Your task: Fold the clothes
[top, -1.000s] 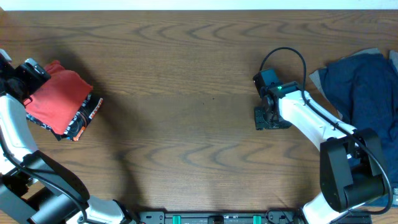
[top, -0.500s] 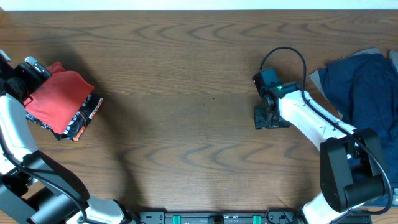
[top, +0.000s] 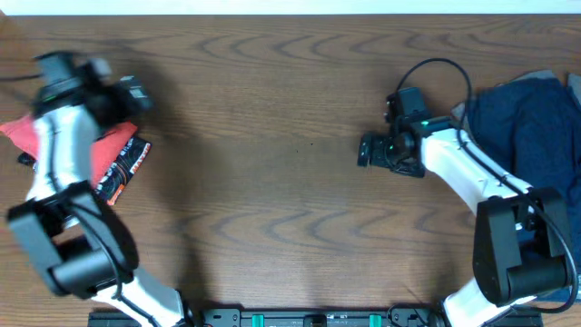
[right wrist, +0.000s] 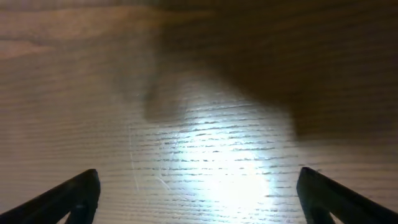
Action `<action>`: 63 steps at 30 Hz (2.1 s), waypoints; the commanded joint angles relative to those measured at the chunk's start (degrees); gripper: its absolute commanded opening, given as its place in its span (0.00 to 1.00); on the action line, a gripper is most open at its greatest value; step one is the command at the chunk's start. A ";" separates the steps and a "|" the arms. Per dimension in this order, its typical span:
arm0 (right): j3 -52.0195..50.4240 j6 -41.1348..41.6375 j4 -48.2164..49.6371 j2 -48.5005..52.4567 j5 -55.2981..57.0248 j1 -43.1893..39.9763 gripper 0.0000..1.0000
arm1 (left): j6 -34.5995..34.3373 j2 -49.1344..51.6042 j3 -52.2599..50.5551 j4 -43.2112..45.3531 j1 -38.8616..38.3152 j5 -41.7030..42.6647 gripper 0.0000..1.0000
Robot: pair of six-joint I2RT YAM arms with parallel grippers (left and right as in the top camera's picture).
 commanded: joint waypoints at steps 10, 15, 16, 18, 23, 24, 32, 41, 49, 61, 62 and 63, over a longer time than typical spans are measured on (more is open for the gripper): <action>0.68 -2.12 -11.85 0.04 -4.11 -6.03 0.99 | 1.49 6.21 -0.24 -18.49 -26.10 -6.91 0.98; 0.68 -3.06 -23.56 0.04 -4.09 -5.81 0.99 | 0.50 6.27 -0.24 -34.86 -29.42 -6.88 0.98; 0.63 -3.06 -25.64 0.04 -4.11 -5.81 0.99 | -0.42 6.27 -0.24 -37.90 -29.62 -6.86 0.98; 0.61 -3.08 -29.11 0.02 -4.39 -5.79 0.99 | -0.70 6.25 -0.24 -42.62 -29.73 -6.84 0.98; 0.35 -7.80 -34.71 -0.15 -9.75 -5.79 0.99 | -0.68 5.57 -0.55 -50.01 -29.81 -5.92 0.98; 0.20 -8.98 -35.17 -0.42 -11.37 -5.79 0.99 | -0.66 5.07 -1.05 -50.27 -29.88 -5.90 0.98; -3.74 -8.37 -32.74 -8.66 -12.81 -5.29 0.99 | -1.84 -9.18 -14.51 -44.96 -30.10 -5.79 0.98; -15.43 2.45 -18.01 -35.63 -1.92 -1.27 0.99 | -5.01 -43.87 -33.03 -28.98 -31.23 -7.19 0.98; -21.70 6.47 -13.14 -65.94 19.12 7.78 0.99 | -5.60 -77.29 -37.68 -21.33 -33.48 -13.94 0.98; -21.70 6.45 -13.70 -79.32 19.98 7.80 0.99 | -5.60 -92.24 -37.68 -19.61 -33.48 -13.94 0.98; -21.70 6.47 -13.84 -79.32 19.98 7.80 0.99 | -5.62 -92.21 -37.68 -19.61 -33.48 -13.94 0.98; -21.70 6.45 -14.12 -79.32 19.98 7.80 0.99 | -5.60 -92.21 -37.68 -19.61 -33.48 -13.94 0.98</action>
